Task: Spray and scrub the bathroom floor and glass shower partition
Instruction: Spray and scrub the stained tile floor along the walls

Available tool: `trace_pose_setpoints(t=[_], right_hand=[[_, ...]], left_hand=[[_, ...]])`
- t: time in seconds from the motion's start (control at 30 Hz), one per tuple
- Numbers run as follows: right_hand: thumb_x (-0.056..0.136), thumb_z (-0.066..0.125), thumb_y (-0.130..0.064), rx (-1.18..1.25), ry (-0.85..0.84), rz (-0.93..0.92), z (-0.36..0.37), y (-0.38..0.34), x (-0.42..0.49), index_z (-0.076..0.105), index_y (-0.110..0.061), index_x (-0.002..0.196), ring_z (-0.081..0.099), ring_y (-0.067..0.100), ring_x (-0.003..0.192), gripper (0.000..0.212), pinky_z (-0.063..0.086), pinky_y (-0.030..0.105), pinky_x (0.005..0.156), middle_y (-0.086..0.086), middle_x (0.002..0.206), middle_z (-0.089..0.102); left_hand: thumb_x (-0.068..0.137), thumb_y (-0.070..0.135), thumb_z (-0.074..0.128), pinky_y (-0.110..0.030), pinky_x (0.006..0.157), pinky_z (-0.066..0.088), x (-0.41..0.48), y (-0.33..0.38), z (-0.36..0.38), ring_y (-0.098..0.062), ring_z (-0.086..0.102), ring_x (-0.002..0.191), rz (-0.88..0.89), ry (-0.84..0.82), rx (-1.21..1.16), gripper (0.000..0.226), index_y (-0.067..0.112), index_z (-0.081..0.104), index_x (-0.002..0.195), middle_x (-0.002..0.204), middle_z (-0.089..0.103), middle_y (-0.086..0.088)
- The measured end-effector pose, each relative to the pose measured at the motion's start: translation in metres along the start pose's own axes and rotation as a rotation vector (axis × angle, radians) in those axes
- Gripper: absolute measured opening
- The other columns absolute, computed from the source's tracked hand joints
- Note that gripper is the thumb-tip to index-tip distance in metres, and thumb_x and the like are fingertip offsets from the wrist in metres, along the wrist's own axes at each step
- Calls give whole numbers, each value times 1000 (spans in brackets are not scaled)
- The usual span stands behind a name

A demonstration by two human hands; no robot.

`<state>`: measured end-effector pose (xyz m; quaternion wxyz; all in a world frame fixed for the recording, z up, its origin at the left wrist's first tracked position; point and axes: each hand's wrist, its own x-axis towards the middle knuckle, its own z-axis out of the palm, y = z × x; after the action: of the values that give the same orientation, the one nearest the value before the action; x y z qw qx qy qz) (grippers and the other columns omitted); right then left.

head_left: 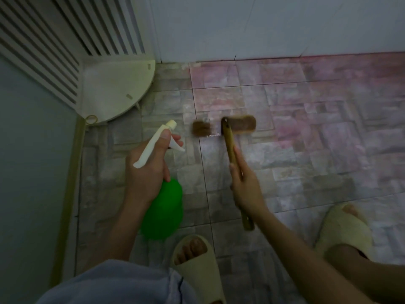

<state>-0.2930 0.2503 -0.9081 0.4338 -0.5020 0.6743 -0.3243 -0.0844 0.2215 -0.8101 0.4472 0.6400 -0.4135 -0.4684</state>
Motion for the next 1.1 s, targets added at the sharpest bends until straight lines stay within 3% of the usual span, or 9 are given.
trace_pose_setpoints(t=[0.17,0.23,0.4,0.5,0.6,0.7,0.9,1.03,1.1], right_hand=[[102,39,-27,-102,48,14,-4,-23,95,30,-28,149,56,3,71,48,50,22,65,-2,92,60],[103,38,-25,-93,17,15,-24,-44,148,28,-25,150,57,12,62,48,51,24,55,3,78,59],[102,39,-30,-126,2,53,-55,-21,64,30,-44,145,46,4,43,46,41,19,39,-4,58,49],[102,38,-32,-137,47,73,-57,-4,43,28,-47,145,44,1,41,46,39,17,40,-7,58,49],[102,38,-29,-195,58,34,-64,-15,134,29,-34,148,46,-3,54,47,40,14,52,-8,78,55],[102,38,-28,-190,46,43,-90,-29,193,30,-35,148,48,3,55,48,41,21,51,-10,72,52],[101,39,-31,-153,79,98,-115,9,48,32,-48,143,46,6,43,45,42,26,41,-9,57,50],[102,39,-29,-247,78,92,-126,-2,121,32,-40,145,46,0,51,46,43,19,49,-17,67,48],[102,37,-26,-300,6,94,-146,-27,172,31,-36,147,49,8,50,47,44,20,44,-7,69,51]], left_hand=[[100,41,50,-20,44,42,9,4,13,-13,48,37,44,-65,13,24,39,73,92,88,78,-1],[98,43,51,-20,43,42,13,7,18,-12,48,36,71,-68,19,23,43,72,90,85,78,-3],[98,46,53,-19,44,40,28,13,33,-16,48,36,70,-78,-6,27,44,76,83,77,70,-29],[93,54,52,-22,44,41,39,17,49,-24,49,38,67,-133,-1,29,44,77,83,84,72,-25],[96,51,54,-20,42,41,46,22,66,-23,49,36,81,-153,9,30,33,77,87,86,78,-1],[96,47,53,-22,40,40,52,26,80,-26,49,35,97,-173,30,34,22,76,90,87,77,-1],[94,51,50,-21,45,41,63,33,106,-40,52,42,109,-272,4,42,22,79,83,87,74,-23],[95,47,51,-23,42,40,70,42,124,-39,52,43,100,-323,-20,35,31,78,80,91,78,1],[96,44,49,-24,41,41,73,48,130,-43,55,47,115,-347,-29,33,43,77,79,95,79,8]])
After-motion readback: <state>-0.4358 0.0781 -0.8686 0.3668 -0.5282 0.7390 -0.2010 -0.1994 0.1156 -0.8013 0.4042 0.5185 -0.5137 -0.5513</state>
